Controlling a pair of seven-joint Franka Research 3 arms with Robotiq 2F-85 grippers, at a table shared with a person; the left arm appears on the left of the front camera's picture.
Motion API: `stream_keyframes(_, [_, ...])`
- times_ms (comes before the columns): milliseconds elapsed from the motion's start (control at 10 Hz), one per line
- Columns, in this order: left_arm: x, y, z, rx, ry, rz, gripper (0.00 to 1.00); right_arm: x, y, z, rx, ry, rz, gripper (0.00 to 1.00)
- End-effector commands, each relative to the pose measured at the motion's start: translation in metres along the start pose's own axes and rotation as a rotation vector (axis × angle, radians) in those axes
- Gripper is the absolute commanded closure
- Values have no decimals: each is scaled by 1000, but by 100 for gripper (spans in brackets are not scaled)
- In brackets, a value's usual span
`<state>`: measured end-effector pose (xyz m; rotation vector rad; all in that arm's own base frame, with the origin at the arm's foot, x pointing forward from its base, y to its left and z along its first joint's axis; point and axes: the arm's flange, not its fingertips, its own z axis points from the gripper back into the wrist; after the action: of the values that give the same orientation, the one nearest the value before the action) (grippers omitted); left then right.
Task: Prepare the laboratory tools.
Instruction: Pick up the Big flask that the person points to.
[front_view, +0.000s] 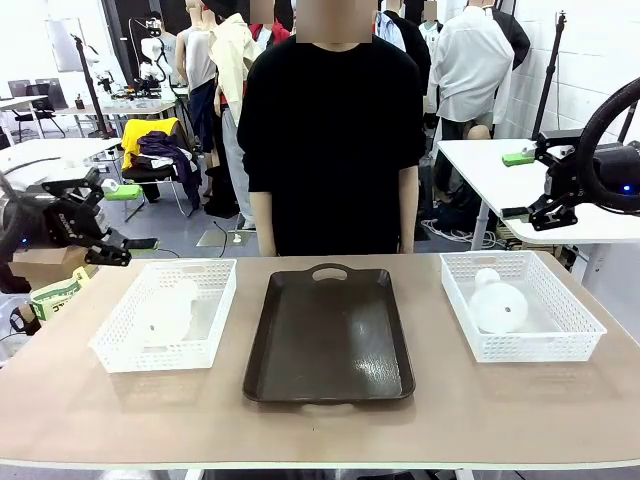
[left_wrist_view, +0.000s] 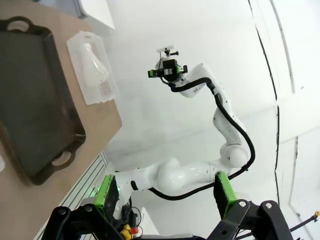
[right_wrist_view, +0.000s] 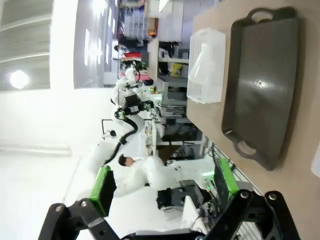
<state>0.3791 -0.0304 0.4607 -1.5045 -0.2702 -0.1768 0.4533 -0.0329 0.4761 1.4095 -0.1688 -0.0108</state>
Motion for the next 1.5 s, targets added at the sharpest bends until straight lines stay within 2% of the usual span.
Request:
stream_keyframes(0, [2,14,8,3,-79,76,0,5,-4,3,42,-5,-55,0])
stream_keyframes(200, [4,22,12,0,-79,96,0,2,-16,12,58,4,-97,0])
stream_keyframes(500, [12,18,16,5,-68,90,0,1,-33,37,153,26,-154,0])
stream_keyframes(900, [15,17,11,3,-43,98,0,-6,-65,50,139,11,-215,0])
stream_keyframes(1000, [15,17,8,9,-35,107,0,-6,-69,49,87,-10,-212,0])
stream_keyframes(1400, [16,19,1,23,-24,122,0,-4,-71,46,59,-1,-203,0])
